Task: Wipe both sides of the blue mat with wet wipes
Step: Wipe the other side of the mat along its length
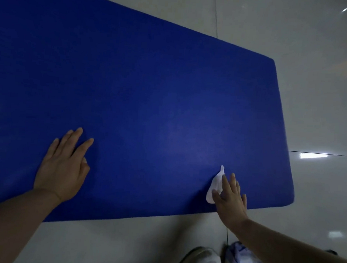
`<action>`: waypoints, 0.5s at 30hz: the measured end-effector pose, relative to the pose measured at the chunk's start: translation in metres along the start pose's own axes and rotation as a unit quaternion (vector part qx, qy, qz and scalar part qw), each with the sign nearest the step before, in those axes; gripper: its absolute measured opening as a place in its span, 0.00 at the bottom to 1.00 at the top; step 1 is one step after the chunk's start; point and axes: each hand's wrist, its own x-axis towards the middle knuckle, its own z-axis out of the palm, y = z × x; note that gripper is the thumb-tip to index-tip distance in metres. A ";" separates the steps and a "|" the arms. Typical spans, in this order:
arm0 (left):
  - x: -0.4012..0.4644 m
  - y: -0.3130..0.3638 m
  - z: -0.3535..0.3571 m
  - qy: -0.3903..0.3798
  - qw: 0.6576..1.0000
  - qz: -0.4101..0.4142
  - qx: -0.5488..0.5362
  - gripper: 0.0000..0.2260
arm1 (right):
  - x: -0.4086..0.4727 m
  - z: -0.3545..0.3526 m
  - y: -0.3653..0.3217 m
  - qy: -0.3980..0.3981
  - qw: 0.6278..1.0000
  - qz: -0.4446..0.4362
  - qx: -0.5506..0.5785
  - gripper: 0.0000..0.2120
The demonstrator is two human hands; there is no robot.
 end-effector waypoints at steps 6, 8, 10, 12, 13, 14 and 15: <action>0.001 0.006 -0.004 -0.009 1.000 -0.009 0.026 0.25 | -0.004 0.015 0.009 0.097 0.991 -0.091 0.036 0.27; 0.002 0.016 -0.007 -0.012 0.999 -0.043 0.028 0.25 | 0.002 0.034 0.008 0.104 0.990 -0.086 0.048 0.27; 0.003 0.030 -0.007 -0.004 0.996 -0.088 0.017 0.25 | 0.006 0.053 0.008 0.118 0.988 -0.094 0.035 0.30; 0.005 0.046 -0.010 0.021 0.994 -0.112 -0.002 0.24 | 0.010 0.065 0.007 0.134 0.987 -0.089 0.030 0.30; 0.008 0.056 -0.010 0.034 0.994 -0.105 -0.012 0.23 | 0.011 0.068 0.007 0.144 0.986 -0.083 0.030 0.30; 0.011 0.067 -0.008 0.043 0.995 -0.093 -0.020 0.23 | 0.012 0.069 0.007 0.155 0.984 -0.081 0.031 0.30; 0.014 0.080 -0.003 0.046 0.995 -0.082 -0.027 0.23 | 0.015 0.071 0.010 0.166 0.982 -0.083 0.032 0.31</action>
